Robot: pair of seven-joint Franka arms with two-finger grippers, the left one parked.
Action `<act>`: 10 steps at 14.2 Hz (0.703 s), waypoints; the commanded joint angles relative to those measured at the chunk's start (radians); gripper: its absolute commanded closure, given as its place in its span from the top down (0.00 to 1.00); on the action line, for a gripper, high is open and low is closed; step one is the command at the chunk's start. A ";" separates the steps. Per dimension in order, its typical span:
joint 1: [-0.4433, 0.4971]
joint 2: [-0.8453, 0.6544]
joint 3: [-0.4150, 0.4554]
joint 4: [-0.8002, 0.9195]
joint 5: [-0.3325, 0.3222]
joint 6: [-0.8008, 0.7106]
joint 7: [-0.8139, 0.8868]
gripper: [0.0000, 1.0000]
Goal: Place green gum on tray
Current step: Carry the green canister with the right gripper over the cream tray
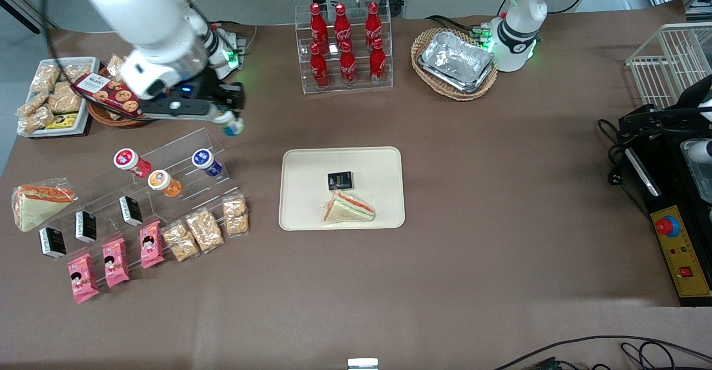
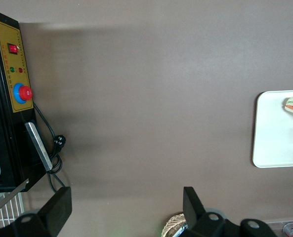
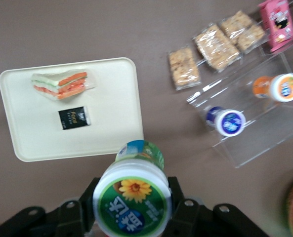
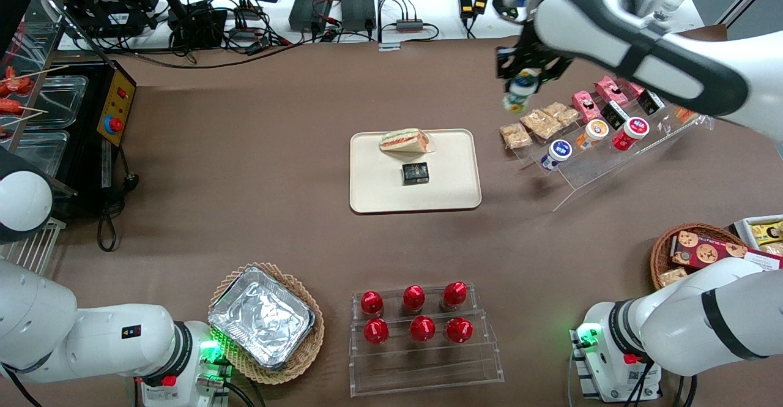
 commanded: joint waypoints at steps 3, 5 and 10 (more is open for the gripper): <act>0.121 0.066 -0.014 -0.168 -0.013 0.262 0.194 0.06; 0.147 0.102 -0.014 -0.273 -0.015 0.416 0.252 0.06; 0.204 0.202 -0.015 -0.457 -0.015 0.732 0.334 0.06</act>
